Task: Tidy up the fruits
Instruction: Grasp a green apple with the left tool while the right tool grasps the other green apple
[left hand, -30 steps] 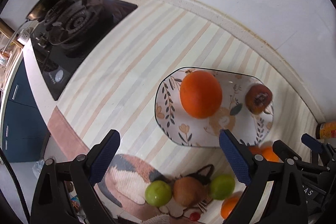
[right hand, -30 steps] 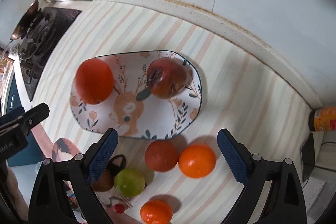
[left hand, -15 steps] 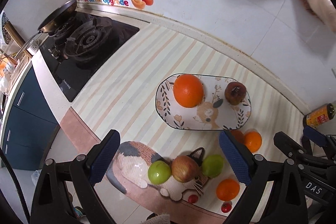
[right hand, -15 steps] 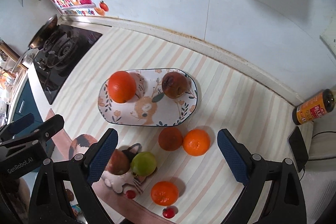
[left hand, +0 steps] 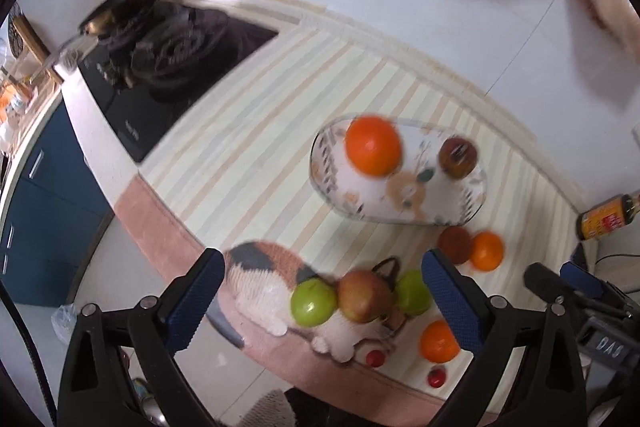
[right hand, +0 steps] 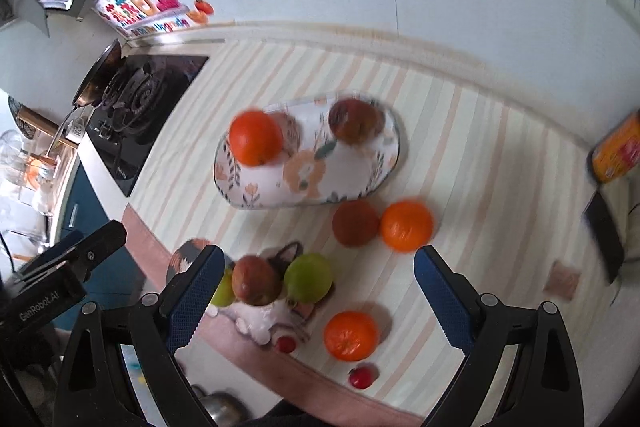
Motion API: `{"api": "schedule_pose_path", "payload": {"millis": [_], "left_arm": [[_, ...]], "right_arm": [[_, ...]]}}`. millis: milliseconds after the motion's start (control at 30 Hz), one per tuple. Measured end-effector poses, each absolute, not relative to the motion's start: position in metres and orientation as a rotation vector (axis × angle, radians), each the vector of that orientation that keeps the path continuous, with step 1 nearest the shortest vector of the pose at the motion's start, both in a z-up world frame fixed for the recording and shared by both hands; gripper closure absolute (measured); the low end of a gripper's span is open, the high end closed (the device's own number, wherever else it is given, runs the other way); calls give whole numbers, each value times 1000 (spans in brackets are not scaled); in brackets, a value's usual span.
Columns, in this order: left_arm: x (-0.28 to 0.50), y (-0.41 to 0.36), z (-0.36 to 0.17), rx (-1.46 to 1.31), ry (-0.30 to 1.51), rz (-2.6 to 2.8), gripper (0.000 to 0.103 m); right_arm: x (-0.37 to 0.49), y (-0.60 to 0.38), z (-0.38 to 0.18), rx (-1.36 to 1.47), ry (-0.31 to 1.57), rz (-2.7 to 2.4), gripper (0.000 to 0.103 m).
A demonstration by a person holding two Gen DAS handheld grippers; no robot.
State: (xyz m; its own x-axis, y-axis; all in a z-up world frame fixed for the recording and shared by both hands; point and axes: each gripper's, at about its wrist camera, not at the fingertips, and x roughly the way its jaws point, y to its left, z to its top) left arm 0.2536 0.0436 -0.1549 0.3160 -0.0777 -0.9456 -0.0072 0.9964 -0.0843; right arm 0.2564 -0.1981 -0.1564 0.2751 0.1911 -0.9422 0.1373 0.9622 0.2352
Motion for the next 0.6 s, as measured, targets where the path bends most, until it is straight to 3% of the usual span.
{"api": "schedule_pose_path", "payload": {"millis": [200, 267, 333, 400, 500, 600], "left_arm": [[249, 61, -246, -79, 1447, 22, 2], [249, 66, -270, -101, 1493, 27, 7], [249, 71, -295, -135, 1552, 20, 11], [249, 71, -315, -148, 1581, -20, 11], [248, 63, -322, -148, 1544, -89, 15], [249, 56, -322, -135, 1524, -125, 27]], "right_arm": [[252, -198, -235, 459, 1453, 73, 5], [250, -196, -259, 514, 1482, 86, 7], [250, -193, -277, 544, 1514, 89, 18], [250, -189, -294, 556, 1537, 92, 21], [252, -186, -310, 548, 1563, 79, 21], [256, -184, -320, 549, 1578, 75, 22]]}}
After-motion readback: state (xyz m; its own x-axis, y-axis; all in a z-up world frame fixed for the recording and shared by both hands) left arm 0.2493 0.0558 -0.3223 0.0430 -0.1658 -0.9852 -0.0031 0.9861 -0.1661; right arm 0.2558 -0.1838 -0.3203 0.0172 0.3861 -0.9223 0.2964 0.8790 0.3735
